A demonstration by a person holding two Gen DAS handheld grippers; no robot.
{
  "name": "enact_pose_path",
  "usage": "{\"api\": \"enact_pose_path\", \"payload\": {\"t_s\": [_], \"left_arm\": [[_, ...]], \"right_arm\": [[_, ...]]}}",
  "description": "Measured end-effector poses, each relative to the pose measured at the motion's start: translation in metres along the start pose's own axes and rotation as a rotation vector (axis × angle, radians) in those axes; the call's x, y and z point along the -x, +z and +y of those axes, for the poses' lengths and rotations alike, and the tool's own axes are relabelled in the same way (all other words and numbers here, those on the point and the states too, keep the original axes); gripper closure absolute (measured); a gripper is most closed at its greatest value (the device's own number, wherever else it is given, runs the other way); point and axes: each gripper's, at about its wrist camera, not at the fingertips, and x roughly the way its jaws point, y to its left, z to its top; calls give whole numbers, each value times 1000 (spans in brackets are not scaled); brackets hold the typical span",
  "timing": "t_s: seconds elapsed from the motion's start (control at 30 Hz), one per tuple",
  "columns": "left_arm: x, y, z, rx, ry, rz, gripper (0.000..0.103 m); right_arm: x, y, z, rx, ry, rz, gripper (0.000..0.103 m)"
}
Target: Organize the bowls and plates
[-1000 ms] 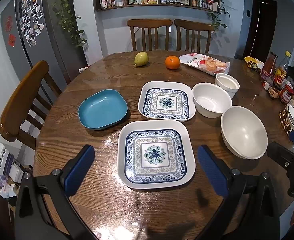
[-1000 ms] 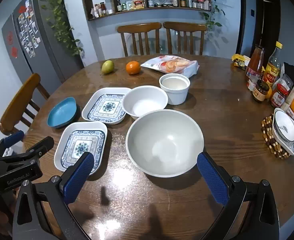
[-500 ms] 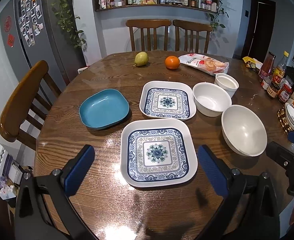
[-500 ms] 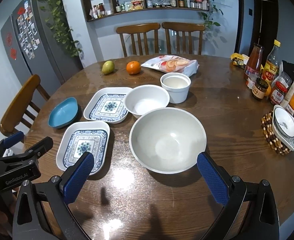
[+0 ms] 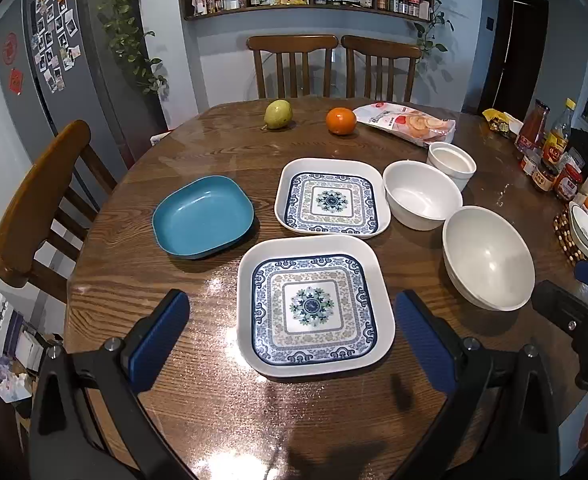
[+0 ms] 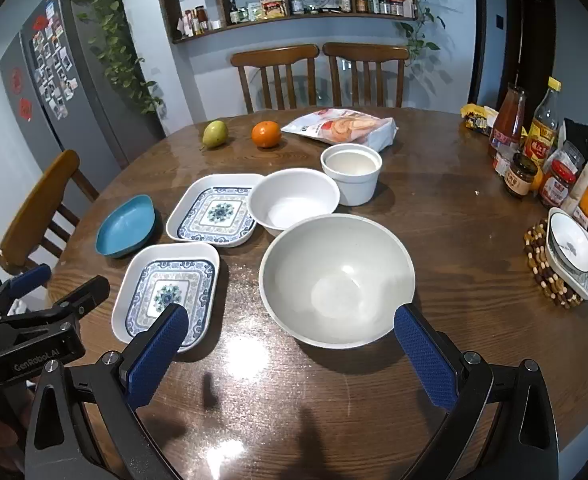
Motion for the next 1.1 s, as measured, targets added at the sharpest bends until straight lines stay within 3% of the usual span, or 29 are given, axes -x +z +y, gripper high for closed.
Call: {"api": "enact_pose_path", "payload": {"t_s": [0.57, 0.87, 1.1], "left_arm": [[-8, 0, -1, -7, -17, 14, 1], [-20, -2, 8, 17, -63, 56, 1], [-36, -9, 21, 39, -109, 104, 1]], "right_arm": [[-5, 0, 1, -4, 10, 3, 0], [-10, -3, 19, 45, 95, 21, 0], [-25, -12, 38, 58, 172, 89, 0]]}}
